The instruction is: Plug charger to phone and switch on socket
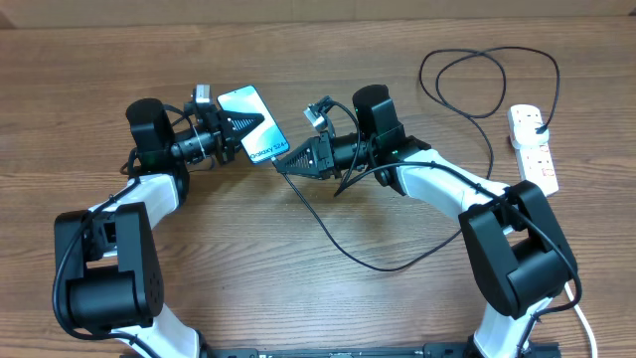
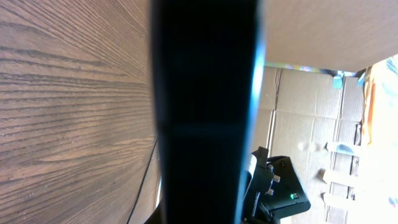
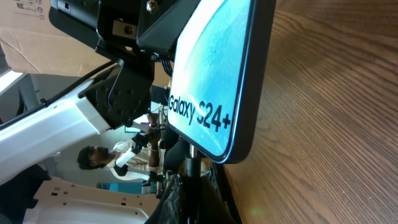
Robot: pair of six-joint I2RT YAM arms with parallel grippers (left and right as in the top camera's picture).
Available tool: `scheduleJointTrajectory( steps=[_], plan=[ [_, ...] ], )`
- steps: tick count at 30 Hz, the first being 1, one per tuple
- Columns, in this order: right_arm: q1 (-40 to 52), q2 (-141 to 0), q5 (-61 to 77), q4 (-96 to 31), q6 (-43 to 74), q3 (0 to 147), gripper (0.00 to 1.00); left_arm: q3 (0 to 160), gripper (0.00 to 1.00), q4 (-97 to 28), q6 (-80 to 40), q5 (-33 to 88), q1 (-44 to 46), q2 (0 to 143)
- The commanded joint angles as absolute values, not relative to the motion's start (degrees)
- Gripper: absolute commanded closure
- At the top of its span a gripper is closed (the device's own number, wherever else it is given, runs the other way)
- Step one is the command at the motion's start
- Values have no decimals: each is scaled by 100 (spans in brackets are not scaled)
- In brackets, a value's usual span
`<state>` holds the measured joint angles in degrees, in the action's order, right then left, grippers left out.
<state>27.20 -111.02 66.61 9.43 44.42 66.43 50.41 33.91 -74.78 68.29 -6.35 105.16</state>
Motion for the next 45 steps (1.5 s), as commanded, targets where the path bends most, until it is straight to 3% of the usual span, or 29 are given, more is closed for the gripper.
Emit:
scheduleJointTrajectory(
  steps=[1,45],
  plan=[
    [2694,-11126,6598,1024,4484,6746,96,5190,95,3452,-7478,6906,-545,10462],
    [2650,-11126,5852,1492,5616,6746,96,5190,95,3457,-7478,7054,-506,10462]
  ],
)
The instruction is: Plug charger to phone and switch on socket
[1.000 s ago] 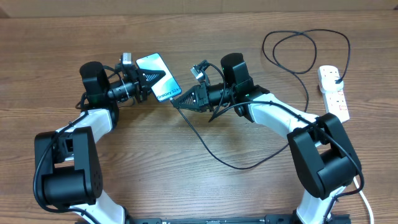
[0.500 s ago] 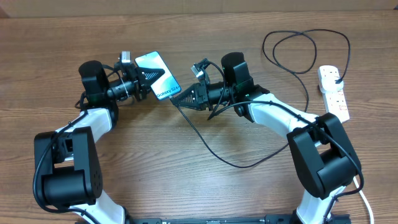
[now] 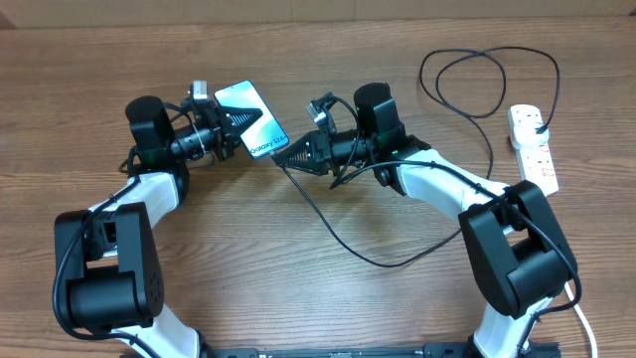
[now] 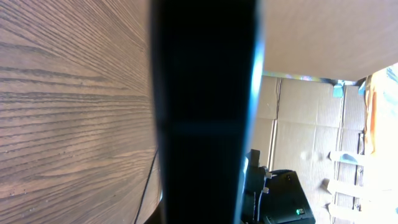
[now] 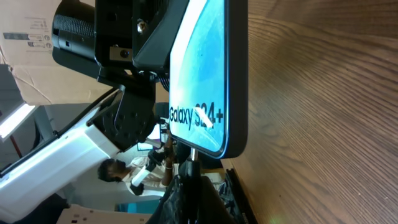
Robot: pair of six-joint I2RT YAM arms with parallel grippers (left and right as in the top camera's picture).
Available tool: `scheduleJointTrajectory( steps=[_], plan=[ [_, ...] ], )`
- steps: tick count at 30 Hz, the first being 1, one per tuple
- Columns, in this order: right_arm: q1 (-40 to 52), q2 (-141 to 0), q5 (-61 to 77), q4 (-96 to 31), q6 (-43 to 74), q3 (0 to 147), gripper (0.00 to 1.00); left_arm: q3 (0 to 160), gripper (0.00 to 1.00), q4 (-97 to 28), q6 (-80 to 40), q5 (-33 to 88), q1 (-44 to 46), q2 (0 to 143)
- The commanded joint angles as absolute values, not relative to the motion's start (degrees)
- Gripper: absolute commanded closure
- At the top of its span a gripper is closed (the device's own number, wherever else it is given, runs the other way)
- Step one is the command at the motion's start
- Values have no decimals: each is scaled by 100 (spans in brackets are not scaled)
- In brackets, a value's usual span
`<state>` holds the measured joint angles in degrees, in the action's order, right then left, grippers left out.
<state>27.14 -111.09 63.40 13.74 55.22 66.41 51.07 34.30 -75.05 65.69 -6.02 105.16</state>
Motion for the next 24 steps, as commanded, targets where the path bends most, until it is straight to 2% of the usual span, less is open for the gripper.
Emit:
scheduleJointTrajectory(
  steps=[1,24],
  plan=[
    [2644,-11126,5852,1494,5618,6746,96,5190,96,3457,-7478,7052,-506,10462],
    [2541,-11126,5854,1538,5684,6746,96,5190,96,3457,-7478,7015,-534,10462]
  ],
)
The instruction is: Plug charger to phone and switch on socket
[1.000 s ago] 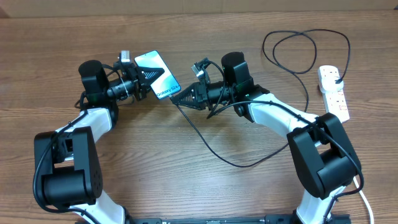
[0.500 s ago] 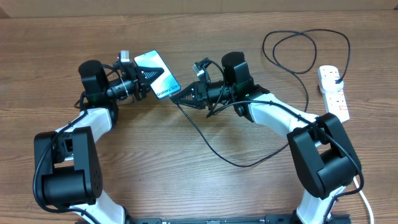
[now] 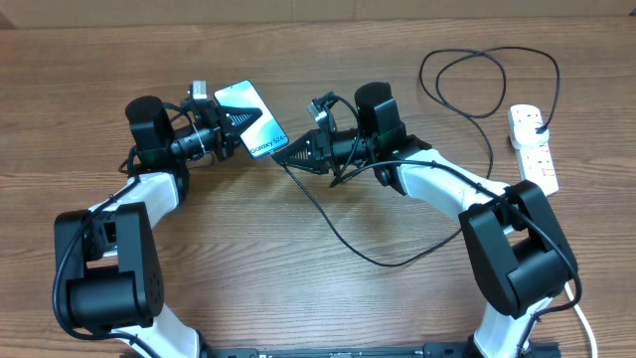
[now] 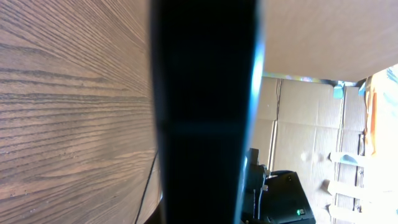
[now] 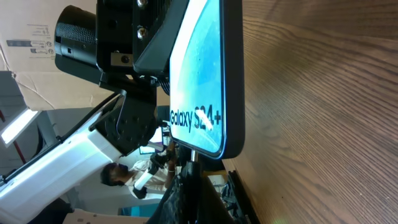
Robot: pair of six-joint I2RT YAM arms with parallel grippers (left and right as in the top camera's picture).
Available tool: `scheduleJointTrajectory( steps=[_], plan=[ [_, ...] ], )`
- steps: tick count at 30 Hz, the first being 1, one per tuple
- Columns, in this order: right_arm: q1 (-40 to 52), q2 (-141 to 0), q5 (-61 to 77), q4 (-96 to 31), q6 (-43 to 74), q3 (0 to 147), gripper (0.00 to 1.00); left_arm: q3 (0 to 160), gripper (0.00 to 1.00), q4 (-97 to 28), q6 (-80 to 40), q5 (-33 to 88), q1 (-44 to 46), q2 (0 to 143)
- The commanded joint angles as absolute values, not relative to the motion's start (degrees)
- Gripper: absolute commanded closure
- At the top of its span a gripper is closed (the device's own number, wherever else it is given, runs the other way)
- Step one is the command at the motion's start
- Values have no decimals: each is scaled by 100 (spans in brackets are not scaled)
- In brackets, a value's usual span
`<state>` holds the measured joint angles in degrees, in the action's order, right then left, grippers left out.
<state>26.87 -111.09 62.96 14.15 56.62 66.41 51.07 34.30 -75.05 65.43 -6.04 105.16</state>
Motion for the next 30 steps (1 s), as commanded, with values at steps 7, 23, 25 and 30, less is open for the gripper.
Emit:
scheduleJointTrajectory(
  steps=[7,23,25,30],
  plan=[
    [2526,-11126,5850,1584,5682,6746,96,5190,96,3454,-7481,7015,-576,10462],
    [2574,-11126,5833,1621,5677,6746,96,5190,96,3459,-7808,6770,-576,10462],
    [2576,-11126,5833,1621,5677,6746,96,5190,96,3461,-7854,6676,-576,10462],
    [2576,-11126,5874,1619,5675,6746,96,5190,95,3780,-8044,6364,-576,10462]
  ],
)
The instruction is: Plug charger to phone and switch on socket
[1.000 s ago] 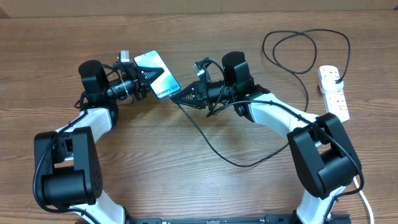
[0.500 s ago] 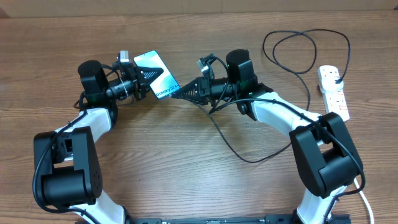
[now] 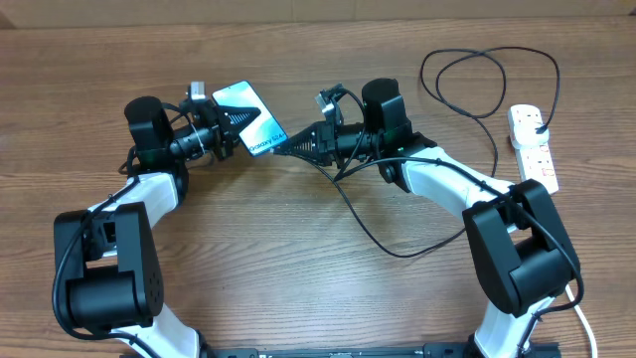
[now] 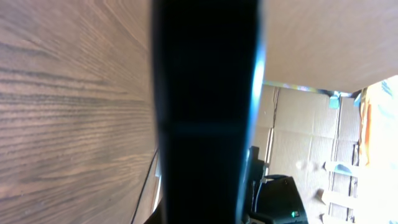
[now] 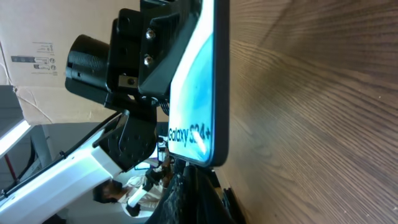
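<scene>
My left gripper (image 3: pixel 231 123) is shut on a phone (image 3: pixel 248 119) with a blue "Galaxy S24+" screen, held above the table at the back left. In the left wrist view the phone's dark body (image 4: pixel 205 112) fills the middle. My right gripper (image 3: pixel 288 143) is shut on the charger plug, pressed at the phone's lower end (image 5: pixel 196 163). The black charger cable (image 3: pixel 368 224) runs from the plug across the table and loops back to the white socket strip (image 3: pixel 532 144) at the right edge. The plug's tip is hidden at the phone's edge.
The wooden table (image 3: pixel 298 298) carries only the cable and the socket strip. A loop of cable (image 3: pixel 487 75) lies at the back right near the strip. Cardboard boxes (image 4: pixel 311 137) stand beyond the table.
My right gripper with the plug has moved up and back along the phone's end, and its wrist now sits farther back. The cable's slack has shifted right. The left arm keeps the phone still.
The left gripper held the phone raised throughout. The right gripper, shut on the plug, stood at the phone's lower end at first, then closer to it, and now stands tight against that end, with the phone edge-on in its view.
</scene>
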Robot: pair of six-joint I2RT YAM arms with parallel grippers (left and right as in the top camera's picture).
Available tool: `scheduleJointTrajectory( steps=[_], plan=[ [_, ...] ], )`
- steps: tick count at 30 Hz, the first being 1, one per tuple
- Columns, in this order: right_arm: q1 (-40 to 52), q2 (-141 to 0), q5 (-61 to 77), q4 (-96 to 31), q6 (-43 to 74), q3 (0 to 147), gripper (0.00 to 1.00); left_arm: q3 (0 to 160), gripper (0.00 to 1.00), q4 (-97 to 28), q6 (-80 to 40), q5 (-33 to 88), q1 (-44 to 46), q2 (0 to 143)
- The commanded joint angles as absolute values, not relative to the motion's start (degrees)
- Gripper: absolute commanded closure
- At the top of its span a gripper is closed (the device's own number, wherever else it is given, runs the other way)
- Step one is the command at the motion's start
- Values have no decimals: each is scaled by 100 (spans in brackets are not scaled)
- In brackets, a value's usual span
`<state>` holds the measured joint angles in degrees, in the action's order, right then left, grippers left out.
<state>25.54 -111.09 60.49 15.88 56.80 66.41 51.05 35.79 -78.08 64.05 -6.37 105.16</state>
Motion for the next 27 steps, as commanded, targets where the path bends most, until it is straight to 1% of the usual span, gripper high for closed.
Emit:
scheduleJointTrajectory(
  steps=[1,7,10,15,17,23,27],
  plan=[
    [2576,-11126,5874,1619,5675,6746,96,5190,96,3859,-8128,6311,-576,10462],
    [2569,-11126,5795,1433,5315,6746,96,5190,96,3922,-8197,6064,-639,10462],
    [2565,-11126,5518,1066,5068,6746,96,5190,95,3894,-8040,6108,-698,10462],
    [2563,-11124,5441,1125,4963,6746,96,5190,96,3579,-7660,6025,-718,10462],
    [2515,-11124,5297,943,4954,6746,96,5190,96,3463,-7623,5977,-731,10462],
    [2429,-11124,3826,-563,3994,6746,96,5190,96,3424,-7470,5972,-792,10462],
    [2432,-11124,3000,-1146,3454,6748,96,5190,96,3374,-7312,5961,-797,10462]
  ],
)
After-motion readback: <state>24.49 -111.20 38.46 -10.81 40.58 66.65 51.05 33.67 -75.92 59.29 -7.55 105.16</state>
